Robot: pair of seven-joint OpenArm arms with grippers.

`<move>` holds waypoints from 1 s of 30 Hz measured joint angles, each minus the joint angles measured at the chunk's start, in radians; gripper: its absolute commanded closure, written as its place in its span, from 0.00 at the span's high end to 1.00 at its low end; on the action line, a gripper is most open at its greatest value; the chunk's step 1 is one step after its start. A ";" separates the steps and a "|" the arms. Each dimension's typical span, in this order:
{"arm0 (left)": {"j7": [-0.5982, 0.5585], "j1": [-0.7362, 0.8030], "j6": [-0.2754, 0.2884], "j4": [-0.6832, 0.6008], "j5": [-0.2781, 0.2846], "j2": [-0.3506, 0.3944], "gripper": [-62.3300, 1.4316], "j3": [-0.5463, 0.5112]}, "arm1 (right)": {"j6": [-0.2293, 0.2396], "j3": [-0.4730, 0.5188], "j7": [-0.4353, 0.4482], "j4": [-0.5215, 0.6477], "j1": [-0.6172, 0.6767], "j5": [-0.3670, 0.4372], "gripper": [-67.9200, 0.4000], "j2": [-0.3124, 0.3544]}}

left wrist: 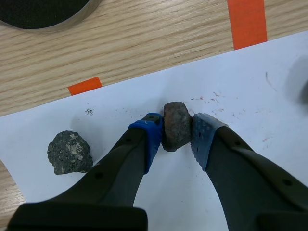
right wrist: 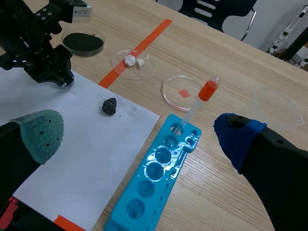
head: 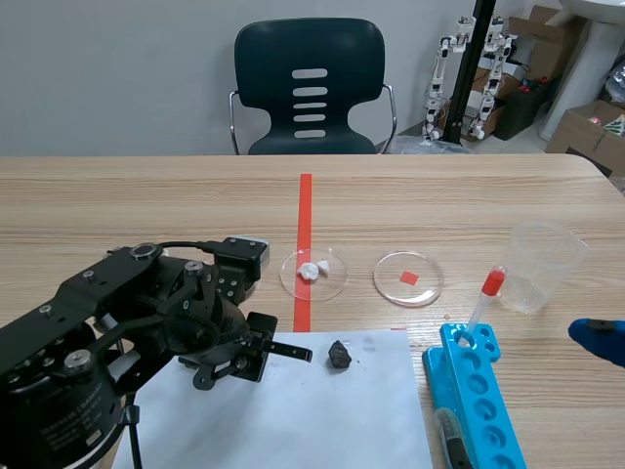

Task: Put the middle mineral back

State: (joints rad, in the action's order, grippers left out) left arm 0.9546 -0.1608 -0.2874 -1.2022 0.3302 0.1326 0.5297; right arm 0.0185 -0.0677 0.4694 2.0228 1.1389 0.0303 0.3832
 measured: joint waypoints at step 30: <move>-0.164 0.068 -0.041 -0.056 0.000 0.014 1.00 0.000 | 0.000 0.000 0.000 0.000 0.000 0.000 1.00 0.000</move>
State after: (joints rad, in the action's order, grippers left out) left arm 0.7902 -0.0933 -0.3286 -1.2583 0.3302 0.1471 0.5297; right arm 0.0189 -0.0677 0.4698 2.0228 1.1389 0.0299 0.3832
